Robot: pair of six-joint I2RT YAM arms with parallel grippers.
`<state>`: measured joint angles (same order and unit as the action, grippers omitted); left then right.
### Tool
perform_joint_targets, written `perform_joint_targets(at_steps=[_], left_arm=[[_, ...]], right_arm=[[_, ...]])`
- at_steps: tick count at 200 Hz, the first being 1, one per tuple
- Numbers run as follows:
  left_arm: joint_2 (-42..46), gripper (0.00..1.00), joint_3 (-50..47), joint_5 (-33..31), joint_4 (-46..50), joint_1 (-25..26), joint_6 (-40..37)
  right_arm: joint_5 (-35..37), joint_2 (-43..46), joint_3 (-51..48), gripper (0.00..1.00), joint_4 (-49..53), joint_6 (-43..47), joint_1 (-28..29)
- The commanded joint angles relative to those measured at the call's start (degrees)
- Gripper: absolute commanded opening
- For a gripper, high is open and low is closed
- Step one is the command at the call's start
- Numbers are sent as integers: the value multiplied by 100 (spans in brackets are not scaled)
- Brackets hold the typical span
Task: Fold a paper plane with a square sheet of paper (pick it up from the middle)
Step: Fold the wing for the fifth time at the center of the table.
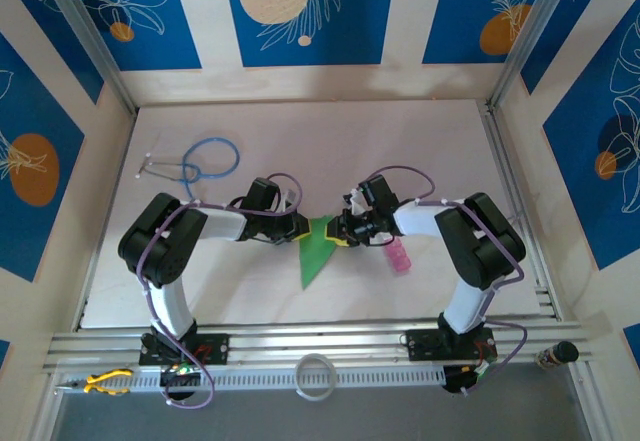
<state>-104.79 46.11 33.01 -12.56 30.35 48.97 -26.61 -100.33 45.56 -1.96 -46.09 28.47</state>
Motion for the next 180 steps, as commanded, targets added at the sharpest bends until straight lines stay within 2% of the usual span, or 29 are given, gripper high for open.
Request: perform_joint_targets(at_steps=[1, 35, 88, 121, 180], left_arm=[[44, 15, -50, 34, 421, -23, -122], [142, 15, -49, 37, 438, -32, -119], [401, 21, -67, 71, 404, -32, -118], [703, 26, -67, 26, 468, -30, -92], [824, 23, -371, 121, 37, -16, 340]], right_arm=[[-166, -84, 120, 23, 55, 78, -26], [-167, -114, 80, 18, -4, 47, -42], [-6, -59, 26, 4, 16, -78, -41], [208, 59, -120, 4, -115, -361, -40], [843, 320, -322, 4, -33, -1092, 7]])
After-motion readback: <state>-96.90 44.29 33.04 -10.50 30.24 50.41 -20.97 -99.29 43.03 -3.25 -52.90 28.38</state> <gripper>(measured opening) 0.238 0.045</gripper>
